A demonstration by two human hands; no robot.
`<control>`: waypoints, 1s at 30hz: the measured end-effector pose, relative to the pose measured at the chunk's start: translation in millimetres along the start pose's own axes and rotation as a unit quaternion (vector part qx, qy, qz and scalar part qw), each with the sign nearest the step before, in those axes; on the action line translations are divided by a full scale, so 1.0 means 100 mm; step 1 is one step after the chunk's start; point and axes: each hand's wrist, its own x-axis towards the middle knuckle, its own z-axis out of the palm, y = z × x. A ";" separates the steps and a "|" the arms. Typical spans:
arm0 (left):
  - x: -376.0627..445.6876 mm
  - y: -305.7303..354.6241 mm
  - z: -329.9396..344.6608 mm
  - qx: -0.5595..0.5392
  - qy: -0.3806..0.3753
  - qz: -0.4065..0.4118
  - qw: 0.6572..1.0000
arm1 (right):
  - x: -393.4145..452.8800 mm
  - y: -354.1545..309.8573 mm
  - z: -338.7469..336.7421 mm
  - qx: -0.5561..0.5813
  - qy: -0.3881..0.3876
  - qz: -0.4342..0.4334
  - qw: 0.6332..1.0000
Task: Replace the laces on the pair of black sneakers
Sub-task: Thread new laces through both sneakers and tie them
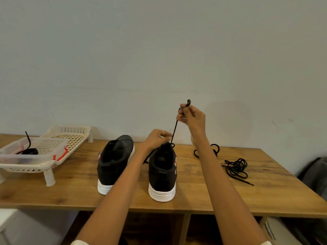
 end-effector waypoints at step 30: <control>-0.14 -0.11 -0.25 0.212 -0.046 -0.090 0.972 | -0.15 0.79 -0.31 -0.271 0.051 0.228 0.934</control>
